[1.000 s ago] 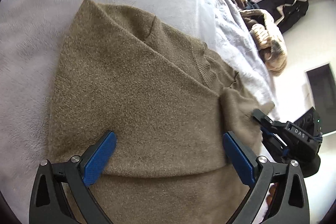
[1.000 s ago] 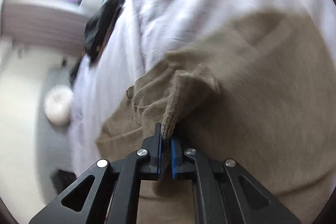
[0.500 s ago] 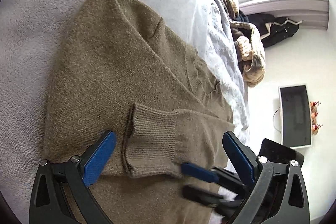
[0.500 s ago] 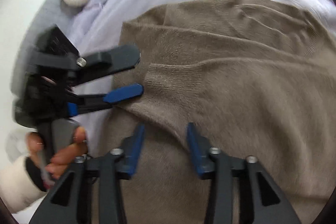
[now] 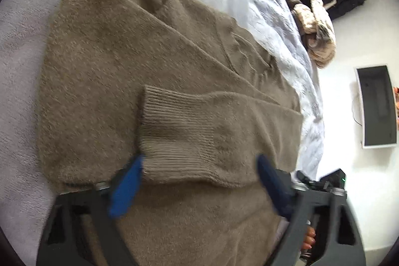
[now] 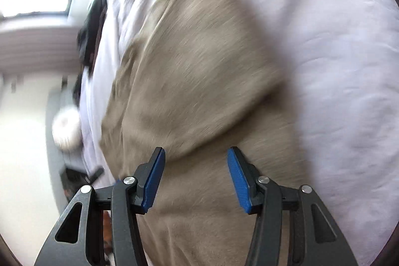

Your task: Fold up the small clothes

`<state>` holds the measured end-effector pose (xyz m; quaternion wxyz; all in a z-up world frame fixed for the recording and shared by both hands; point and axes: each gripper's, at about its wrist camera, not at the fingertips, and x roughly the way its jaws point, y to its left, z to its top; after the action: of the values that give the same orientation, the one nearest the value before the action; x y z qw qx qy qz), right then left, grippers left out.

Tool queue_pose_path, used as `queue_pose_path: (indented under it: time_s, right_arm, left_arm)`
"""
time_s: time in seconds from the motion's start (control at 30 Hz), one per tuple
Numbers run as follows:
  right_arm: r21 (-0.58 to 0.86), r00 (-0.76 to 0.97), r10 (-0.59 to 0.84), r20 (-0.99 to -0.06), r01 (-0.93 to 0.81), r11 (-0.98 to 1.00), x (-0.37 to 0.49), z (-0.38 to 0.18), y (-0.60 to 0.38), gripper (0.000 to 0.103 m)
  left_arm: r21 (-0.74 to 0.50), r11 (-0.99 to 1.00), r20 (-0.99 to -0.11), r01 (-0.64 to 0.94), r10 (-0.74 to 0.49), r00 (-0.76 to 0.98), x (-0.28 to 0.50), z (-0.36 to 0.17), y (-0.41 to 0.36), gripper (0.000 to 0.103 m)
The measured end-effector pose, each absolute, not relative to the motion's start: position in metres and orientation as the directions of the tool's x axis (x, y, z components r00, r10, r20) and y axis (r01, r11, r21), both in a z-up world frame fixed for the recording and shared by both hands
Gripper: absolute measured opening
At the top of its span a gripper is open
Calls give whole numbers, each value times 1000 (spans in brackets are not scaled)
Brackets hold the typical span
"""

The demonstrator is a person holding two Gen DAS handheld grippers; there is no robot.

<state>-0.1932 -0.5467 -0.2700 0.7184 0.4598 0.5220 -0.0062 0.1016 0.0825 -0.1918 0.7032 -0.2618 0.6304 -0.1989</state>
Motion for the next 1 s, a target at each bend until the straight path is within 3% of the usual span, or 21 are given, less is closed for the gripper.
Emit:
queue_pose_path:
  time_s: [0.03,0.1,0.2,0.23,0.3,0.37,0.43,0.47,0.6,0.73,0.83,0.87,1.0]
  right_arm:
    - [647,480,441,-759,479,593,-188,-262,-554,56]
    - [611,496,384,-779,465,640,-174,-252,-567,56]
    - [543,481,321,-816,449,709,-146,-248,-579,56]
    - [519,470,301,-830,449,727,-144,-249,-605,56]
    - [498,446,297,-844,447,743,-126,-257,-621,56]
    - [535,399,374,-837,456,711,-116,-272,-631,55]
    - [548,359,424,-831,398,736,-114,-269,-635,18]
    - [537,357,419,-835,360,763,-118,-262,-642,8]
    - [444,406,324,-855,246,862,-118,-231,-630,8]
    - [340,332,247,-910,259,904,-107,-262,-621,8]
    - [410,369,285,-885,326,851,-111,-268,-627,11]
    - [437,381,299,-875,356,826,-113,-265,-626,18]
    - [575,442,394,-806,428,697,-146,-251,-620,30]
  left_arm:
    - [-620,783,-783,-57,-611,119,104,-194,82,48]
    - [-631,773,-775,-63,-624,101,106,-200,79,33]
    - [-616,786,-786,-50,-610,105,106,-202,72,33]
    - [-610,791,-790,-39,-603,113,106,-201,69,28]
    - [-603,798,-794,-27,-596,117,107,-201,67,8]
    - [-582,813,-806,-13,-574,143,108,-197,64,8]
    - [-570,821,-808,2,-561,179,109,-188,65,8]
    - [-563,826,-804,19,-553,217,110,-179,66,8]
    - [-547,835,-802,55,-541,254,117,-170,66,8]
    - [-502,864,-843,27,-496,205,110,-194,62,8]
    - [-528,849,-829,-8,-513,222,98,-203,66,8]
    - [-532,846,-826,-18,-515,229,96,-203,68,8]
    - [-531,847,-828,-23,-514,224,97,-204,69,8]
